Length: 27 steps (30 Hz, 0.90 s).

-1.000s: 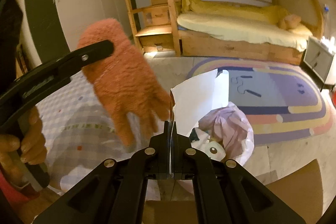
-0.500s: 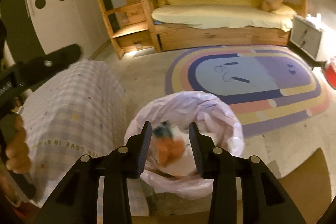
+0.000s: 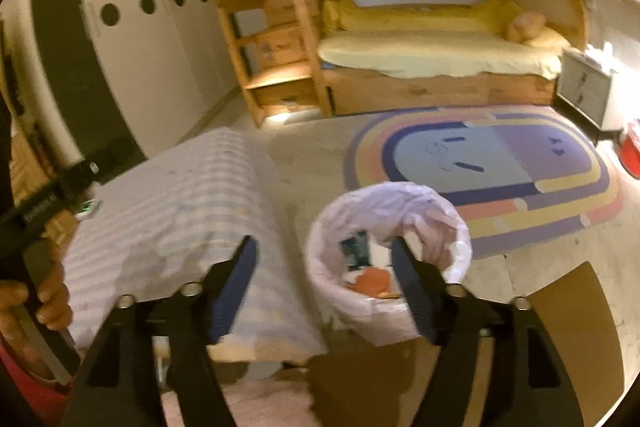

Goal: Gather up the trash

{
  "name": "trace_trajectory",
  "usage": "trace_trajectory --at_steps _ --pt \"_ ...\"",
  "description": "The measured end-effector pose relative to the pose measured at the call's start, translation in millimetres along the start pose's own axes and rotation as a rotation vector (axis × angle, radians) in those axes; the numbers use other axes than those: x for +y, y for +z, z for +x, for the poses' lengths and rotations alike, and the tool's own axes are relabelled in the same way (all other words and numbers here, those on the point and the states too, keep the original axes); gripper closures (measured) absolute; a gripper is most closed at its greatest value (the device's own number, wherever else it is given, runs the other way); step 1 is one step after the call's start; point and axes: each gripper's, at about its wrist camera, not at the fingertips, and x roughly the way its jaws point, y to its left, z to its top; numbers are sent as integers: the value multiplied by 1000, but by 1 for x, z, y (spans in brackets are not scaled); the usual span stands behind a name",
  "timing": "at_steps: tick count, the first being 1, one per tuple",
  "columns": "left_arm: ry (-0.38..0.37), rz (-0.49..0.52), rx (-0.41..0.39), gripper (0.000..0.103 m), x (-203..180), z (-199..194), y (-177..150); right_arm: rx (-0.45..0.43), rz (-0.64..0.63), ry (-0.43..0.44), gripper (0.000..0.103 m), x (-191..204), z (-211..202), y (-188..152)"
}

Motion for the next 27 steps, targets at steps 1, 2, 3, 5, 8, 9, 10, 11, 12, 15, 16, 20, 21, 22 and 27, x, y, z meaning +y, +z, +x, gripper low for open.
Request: trace_trajectory --at_steps 1,2,3,5,8,9,10,11,12,15,16,20,21,22,27 --pt "21 -3 8 22 4 -13 -2 -10 -21 12 15 10 -9 0" --pt "39 -1 16 18 6 -22 -4 -19 -42 25 15 21 -18 0" --pt "56 6 25 16 9 -37 -8 -21 -57 36 13 31 -25 0" --pt "90 8 48 9 16 -54 -13 -27 -82 61 12 48 -35 -1" --pt "159 -18 76 7 27 -87 -21 -26 -131 113 10 74 -51 -2" --pt "177 -26 86 7 30 -94 -23 -24 -153 124 10 83 -57 -2" --pt "204 -39 99 7 34 -105 -26 -29 -167 130 9 89 -61 -3" --pt "229 -50 111 7 38 -116 -30 -37 -180 138 9 96 -66 -3" --pt "249 -61 119 7 42 -126 -33 -56 -190 157 9 104 -77 -3" --pt "314 -85 122 7 50 -155 -40 -79 -192 207 9 117 -98 -1" --pt "347 -91 119 7 52 -167 -42 -83 -194 216 9 119 -103 -1" --pt "441 -115 130 7 60 -204 -50 -67 -221 194 8 135 -124 -3" --pt "456 -119 142 7 61 -212 -54 -52 -225 189 8 137 -127 -4" --pt "468 -120 151 7 62 -217 -56 -44 -227 192 8 140 -130 -5" --pt "511 -128 182 7 68 -239 -68 -16 -287 156 8 153 -145 -14"
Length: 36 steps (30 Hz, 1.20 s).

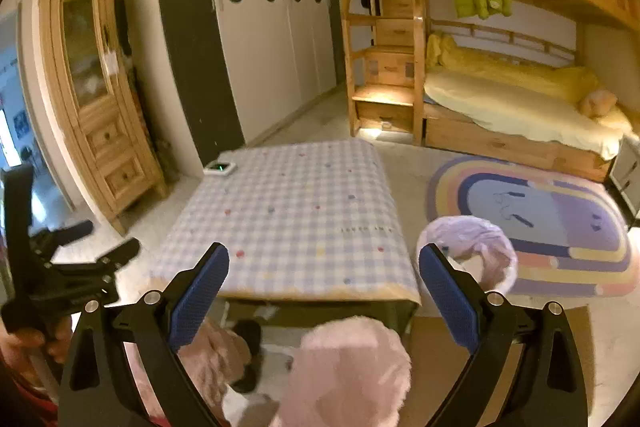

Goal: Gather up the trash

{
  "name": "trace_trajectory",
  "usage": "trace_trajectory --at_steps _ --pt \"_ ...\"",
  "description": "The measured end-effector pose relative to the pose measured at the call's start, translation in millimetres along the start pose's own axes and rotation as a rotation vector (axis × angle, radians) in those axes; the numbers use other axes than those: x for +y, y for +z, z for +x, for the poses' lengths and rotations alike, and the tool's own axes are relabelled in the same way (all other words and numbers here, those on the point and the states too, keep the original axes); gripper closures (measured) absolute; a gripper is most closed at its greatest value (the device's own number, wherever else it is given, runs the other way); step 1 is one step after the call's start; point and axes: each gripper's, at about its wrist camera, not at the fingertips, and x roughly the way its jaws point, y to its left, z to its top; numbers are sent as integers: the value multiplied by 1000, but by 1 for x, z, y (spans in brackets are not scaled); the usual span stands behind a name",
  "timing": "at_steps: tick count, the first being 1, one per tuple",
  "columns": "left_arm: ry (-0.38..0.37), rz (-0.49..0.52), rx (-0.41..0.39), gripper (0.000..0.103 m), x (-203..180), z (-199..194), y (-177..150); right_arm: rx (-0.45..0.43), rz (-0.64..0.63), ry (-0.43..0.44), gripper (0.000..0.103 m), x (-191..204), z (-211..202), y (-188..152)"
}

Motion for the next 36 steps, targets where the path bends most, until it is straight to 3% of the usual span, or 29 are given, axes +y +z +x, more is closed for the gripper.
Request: trace_trajectory --at_steps 36 --pt "7 -17 3 7 3 0 -3 21 -2 3 8 4 6 -10"
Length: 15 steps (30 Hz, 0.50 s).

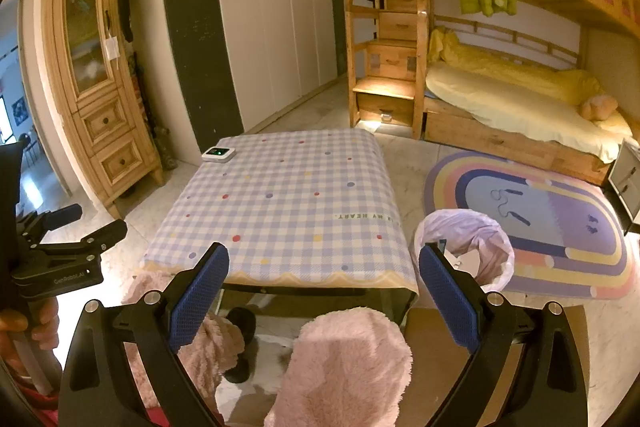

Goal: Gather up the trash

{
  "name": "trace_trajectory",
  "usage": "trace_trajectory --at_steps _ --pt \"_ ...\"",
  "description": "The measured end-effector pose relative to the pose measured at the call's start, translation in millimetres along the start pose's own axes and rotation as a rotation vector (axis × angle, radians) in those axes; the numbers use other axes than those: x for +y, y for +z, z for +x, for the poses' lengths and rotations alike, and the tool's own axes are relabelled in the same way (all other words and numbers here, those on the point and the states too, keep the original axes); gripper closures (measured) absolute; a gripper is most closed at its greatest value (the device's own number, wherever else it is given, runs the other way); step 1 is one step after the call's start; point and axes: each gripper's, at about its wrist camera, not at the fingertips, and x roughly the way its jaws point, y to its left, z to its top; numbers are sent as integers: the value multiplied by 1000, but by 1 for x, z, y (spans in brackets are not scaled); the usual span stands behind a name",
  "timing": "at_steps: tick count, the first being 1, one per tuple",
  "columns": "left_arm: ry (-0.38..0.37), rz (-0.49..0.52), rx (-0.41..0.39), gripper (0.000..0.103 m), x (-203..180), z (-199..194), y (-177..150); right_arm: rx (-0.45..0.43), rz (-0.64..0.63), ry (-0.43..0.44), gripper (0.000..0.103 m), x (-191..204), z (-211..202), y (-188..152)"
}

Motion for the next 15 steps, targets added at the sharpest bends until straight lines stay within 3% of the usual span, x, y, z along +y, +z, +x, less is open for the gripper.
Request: trace_trajectory --at_steps 15 --pt "6 2 -1 7 3 2 1 0 2 2 8 1 1 1"
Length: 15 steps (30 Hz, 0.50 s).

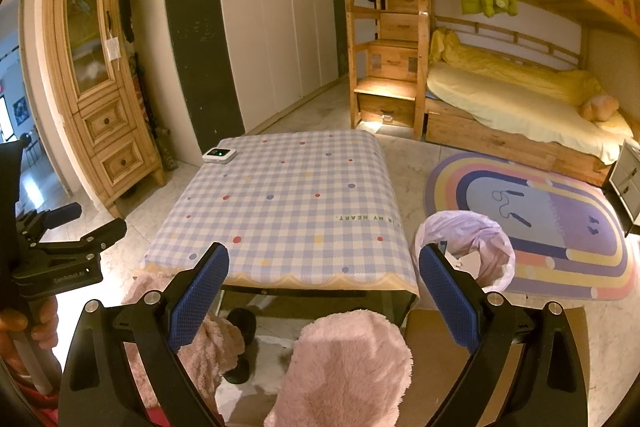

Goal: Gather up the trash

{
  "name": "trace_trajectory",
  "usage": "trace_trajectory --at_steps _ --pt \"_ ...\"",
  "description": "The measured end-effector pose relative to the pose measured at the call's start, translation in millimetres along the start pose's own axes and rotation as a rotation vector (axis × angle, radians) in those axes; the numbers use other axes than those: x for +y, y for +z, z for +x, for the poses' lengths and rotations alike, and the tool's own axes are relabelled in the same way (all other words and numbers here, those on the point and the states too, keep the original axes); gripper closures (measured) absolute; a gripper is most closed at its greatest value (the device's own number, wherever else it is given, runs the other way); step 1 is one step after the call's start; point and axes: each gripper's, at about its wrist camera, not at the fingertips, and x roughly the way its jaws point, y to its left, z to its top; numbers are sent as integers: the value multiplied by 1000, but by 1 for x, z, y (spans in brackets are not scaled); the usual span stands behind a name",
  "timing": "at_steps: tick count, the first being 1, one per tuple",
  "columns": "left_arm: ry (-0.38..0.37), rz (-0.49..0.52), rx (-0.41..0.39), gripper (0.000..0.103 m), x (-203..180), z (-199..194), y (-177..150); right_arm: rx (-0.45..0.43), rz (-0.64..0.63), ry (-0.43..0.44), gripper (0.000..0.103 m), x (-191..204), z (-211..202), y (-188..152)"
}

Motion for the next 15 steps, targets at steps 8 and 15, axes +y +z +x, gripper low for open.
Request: trace_trajectory --at_steps 8,15 --pt "0 0 -1 7 0 0 1 0 2 0 8 1 2 0" --pt "1 0 1 7 -1 -1 1 1 2 0 8 0 1 1"
